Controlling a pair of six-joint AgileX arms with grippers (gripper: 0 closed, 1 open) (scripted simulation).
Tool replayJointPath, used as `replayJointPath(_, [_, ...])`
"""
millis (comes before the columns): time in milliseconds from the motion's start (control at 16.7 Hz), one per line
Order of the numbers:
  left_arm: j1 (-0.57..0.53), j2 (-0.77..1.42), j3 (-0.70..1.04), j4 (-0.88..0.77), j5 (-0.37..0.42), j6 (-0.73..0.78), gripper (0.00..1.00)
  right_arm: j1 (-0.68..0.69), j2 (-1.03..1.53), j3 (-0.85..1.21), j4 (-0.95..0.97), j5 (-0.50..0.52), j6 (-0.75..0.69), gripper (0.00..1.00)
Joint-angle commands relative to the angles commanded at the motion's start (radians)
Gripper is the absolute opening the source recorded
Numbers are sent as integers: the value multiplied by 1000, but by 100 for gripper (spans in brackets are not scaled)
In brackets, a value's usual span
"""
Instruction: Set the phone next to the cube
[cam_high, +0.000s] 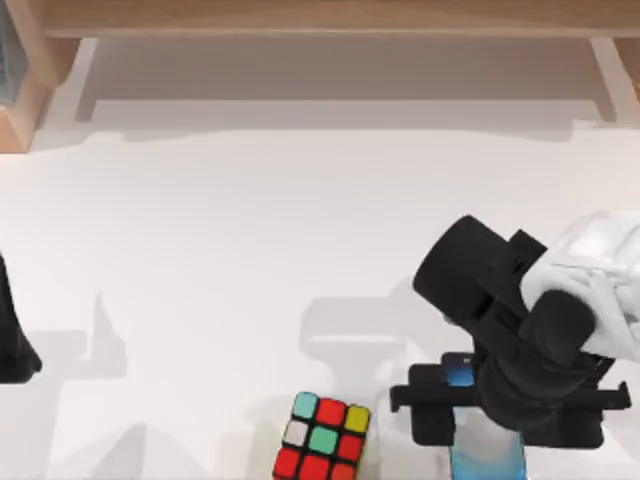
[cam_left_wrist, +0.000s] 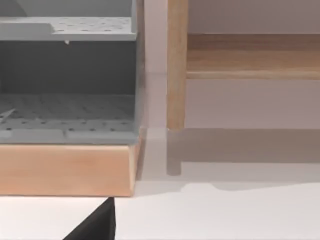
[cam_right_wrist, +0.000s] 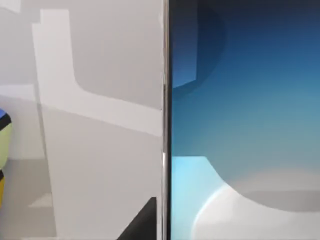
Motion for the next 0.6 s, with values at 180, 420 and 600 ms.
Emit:
replayJointPath(180, [0, 0, 0, 0, 0, 0, 100, 0, 32, -33, 11, 1, 0, 0])
replayJointPath(420, [0, 0, 0, 0, 0, 0, 100, 0, 34, -36, 11, 1, 0, 0])
replayJointPath(600, [0, 0, 0, 0, 0, 0, 100, 0, 34, -36, 11, 1, 0, 15])
